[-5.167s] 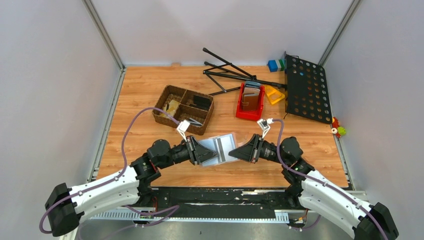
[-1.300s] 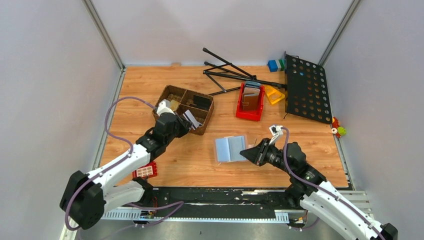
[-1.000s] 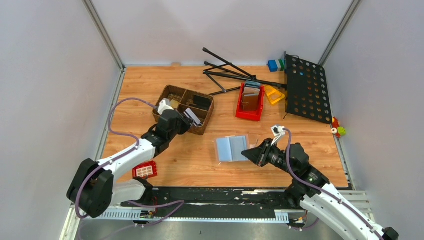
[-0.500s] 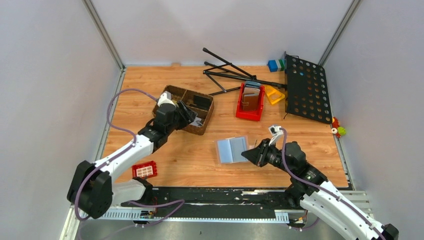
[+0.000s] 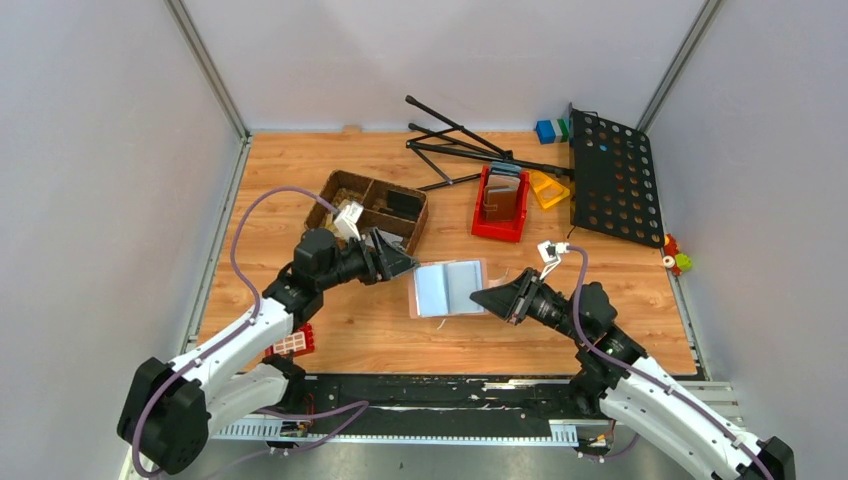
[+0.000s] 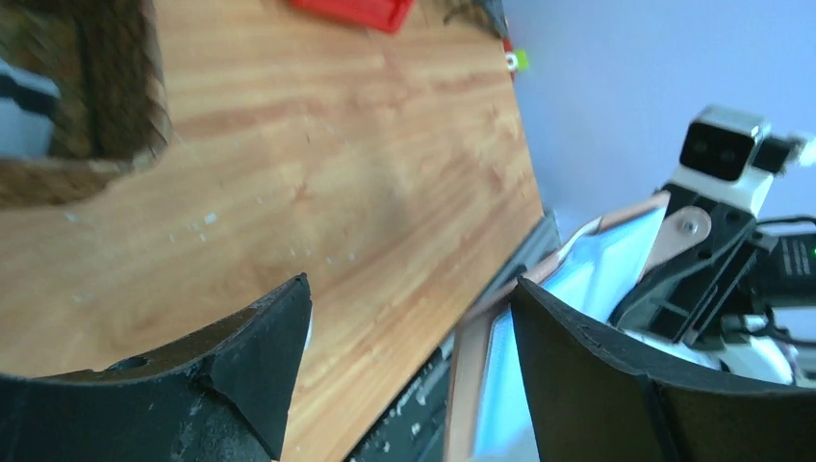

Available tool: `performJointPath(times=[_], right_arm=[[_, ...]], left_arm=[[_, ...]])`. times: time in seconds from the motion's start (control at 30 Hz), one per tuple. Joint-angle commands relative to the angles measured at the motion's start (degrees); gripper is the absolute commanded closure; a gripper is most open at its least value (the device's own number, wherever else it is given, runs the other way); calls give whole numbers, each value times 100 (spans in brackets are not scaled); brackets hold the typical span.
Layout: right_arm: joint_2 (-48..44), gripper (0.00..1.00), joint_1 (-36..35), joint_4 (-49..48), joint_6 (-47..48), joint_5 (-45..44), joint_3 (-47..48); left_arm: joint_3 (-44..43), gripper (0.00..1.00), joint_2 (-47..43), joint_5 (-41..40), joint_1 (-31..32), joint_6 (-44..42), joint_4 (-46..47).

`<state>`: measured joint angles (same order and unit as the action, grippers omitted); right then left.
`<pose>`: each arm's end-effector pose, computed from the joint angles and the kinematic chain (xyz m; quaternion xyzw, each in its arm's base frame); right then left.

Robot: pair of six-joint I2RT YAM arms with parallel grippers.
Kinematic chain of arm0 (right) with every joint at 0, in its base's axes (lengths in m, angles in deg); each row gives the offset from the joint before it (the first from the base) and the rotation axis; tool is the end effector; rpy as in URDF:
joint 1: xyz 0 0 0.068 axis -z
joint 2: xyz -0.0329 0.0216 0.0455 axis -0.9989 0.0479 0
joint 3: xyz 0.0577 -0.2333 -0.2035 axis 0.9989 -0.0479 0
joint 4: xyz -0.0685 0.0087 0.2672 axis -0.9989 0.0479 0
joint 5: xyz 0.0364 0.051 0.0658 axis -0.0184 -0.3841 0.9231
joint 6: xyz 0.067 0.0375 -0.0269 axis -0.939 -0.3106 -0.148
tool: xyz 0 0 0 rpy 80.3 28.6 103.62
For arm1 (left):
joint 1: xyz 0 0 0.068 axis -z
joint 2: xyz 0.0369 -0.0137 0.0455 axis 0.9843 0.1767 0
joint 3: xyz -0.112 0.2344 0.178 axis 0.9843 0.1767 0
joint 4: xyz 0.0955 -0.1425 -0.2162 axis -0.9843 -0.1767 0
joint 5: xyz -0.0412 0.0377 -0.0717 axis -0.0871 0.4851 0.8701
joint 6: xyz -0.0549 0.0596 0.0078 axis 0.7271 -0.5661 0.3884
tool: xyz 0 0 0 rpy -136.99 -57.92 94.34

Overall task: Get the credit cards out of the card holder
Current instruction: Remove the credit card from the card holder.

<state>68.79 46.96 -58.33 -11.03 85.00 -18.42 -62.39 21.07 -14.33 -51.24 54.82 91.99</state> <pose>0.1040 0.1162 0.2468 -0.0328 0.7422 0.5515 0.3792 0.2002 -0.1414 0.2702 -0.0329 0.7963 -0.4983 0.3413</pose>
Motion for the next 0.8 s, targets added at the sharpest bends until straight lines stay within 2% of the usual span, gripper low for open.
performJointPath(times=[0.0, 0.3, 0.4, 0.57, 0.67, 0.77], right_arm=[[146, 100, 15, -1667, -1077, 197, -285], [784, 100, 13, -1920, -1209, 425, -292], [787, 100, 17, -1505, -988, 331, -138], [580, 100, 18, -346, -419, -43, 261], [571, 100, 15, -471, -467, 9, 213], [786, 100, 14, -598, -491, 148, 235]], left_arm=[[424, 17, -276, 900, 244, 491, 1196], [844, 21, -233, 1334, 658, 1146, 2605], [864, 20, -368, 1248, 661, 1132, 2511], [880, 13, -686, 1006, 662, 968, 2202], [992, 11, -630, 948, 702, 1089, 2435], [997, 14, -374, 980, 817, 1196, 2637]])
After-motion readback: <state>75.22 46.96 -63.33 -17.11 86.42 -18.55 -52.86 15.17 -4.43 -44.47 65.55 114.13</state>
